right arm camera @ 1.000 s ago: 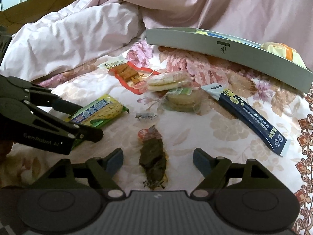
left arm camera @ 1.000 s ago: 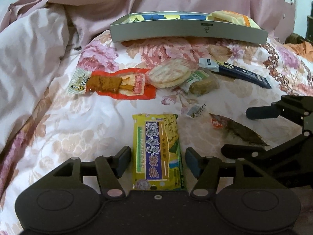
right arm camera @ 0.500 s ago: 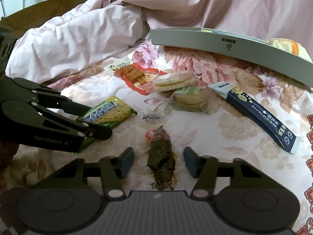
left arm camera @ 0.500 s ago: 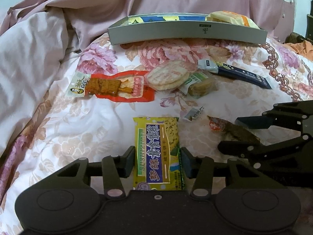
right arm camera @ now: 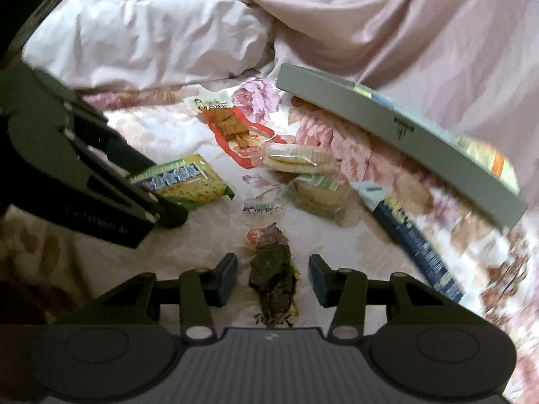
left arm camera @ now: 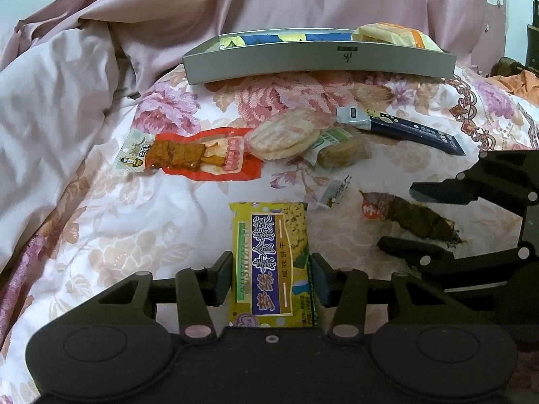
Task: Organize snacks
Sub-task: 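Lift the biscuit pack and meat pouch and carry both toward the grey tray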
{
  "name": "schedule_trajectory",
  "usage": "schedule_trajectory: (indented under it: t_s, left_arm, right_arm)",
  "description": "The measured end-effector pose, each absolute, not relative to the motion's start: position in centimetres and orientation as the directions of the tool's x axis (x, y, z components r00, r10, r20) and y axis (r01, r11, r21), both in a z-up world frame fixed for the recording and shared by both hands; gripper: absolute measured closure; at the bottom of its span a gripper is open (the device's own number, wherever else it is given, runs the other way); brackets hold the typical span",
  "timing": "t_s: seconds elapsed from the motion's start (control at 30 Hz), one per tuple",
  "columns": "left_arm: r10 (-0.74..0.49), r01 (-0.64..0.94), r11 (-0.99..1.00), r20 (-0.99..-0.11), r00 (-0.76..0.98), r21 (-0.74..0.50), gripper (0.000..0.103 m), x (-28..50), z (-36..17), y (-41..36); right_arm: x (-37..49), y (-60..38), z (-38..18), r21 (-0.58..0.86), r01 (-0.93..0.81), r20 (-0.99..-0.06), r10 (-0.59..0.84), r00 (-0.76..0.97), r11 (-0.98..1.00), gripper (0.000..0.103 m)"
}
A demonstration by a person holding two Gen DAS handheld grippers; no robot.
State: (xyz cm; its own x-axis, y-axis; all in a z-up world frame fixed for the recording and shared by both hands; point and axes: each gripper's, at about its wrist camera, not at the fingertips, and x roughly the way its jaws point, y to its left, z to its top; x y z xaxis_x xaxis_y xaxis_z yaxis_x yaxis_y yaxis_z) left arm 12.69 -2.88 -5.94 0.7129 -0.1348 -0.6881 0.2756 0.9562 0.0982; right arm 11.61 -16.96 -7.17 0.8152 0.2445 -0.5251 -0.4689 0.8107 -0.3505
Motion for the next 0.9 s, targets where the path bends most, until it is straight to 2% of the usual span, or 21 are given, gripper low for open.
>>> schedule_trajectory:
  t_s: [0.43,0.63,0.9]
  left_arm:
    - [-0.193,0.263,0.965,-0.684,0.704,-0.003,0.053,12.7,-5.4,-2.5]
    - [-0.202,0.256,0.966,-0.669,0.715,-0.017,0.053,12.7,-5.0,-2.3]
    - [-0.218,0.247,0.968,-0.633,0.743,-0.043,0.053,12.4,-4.3,-2.2]
  right_arm:
    - [10.0,-16.0,-8.5,-0.593,-0.399,-0.413,0.161,0.897,0.700,0.053]
    - [9.8,-16.2,-8.6,-0.647,-0.359,-0.371,0.134,0.919,0.673,0.053]
    - [9.6,-17.1,-7.6,-0.651,-0.302,-0.315,0.113,0.942,0.696,0.052]
